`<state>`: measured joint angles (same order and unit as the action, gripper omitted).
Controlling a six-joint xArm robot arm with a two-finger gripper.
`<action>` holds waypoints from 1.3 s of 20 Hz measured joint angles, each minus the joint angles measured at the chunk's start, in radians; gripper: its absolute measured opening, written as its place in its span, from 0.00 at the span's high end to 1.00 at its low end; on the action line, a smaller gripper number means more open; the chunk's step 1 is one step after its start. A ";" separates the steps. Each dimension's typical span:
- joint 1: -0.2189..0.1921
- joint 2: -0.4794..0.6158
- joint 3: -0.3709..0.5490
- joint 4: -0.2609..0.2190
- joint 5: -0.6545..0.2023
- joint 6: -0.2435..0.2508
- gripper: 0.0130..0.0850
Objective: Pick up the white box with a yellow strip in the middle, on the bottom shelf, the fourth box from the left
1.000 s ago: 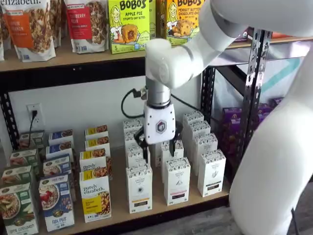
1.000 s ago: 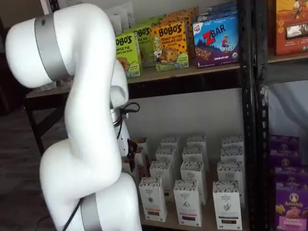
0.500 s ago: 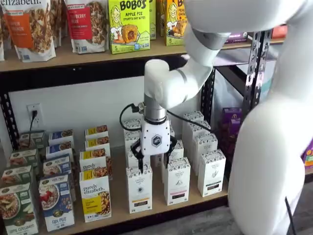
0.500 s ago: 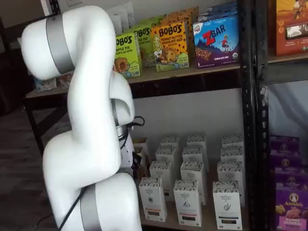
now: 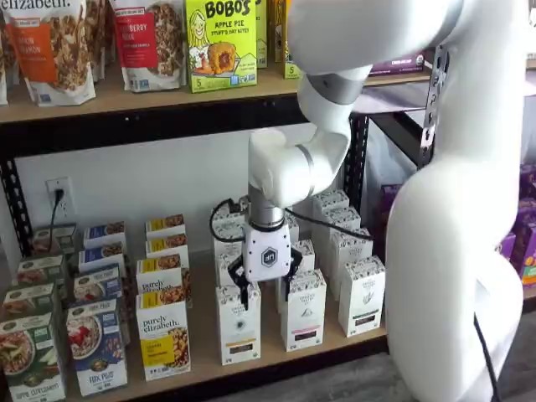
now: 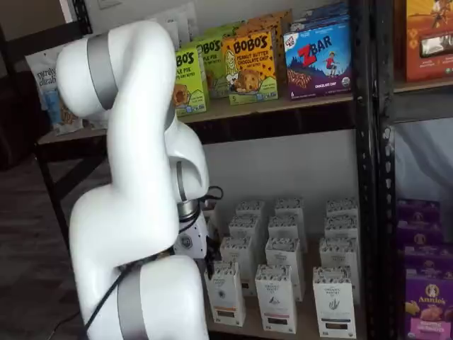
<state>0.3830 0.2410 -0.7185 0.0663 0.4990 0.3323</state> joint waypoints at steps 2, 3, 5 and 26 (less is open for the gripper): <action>-0.005 0.036 -0.015 0.012 -0.020 -0.017 0.00; -0.006 0.056 -0.026 0.019 -0.028 -0.025 0.00; -0.006 0.089 -0.042 0.051 -0.046 -0.055 0.00; -0.012 0.418 -0.359 0.115 -0.088 -0.121 0.00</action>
<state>0.3708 0.6589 -1.0780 0.1809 0.4107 0.2117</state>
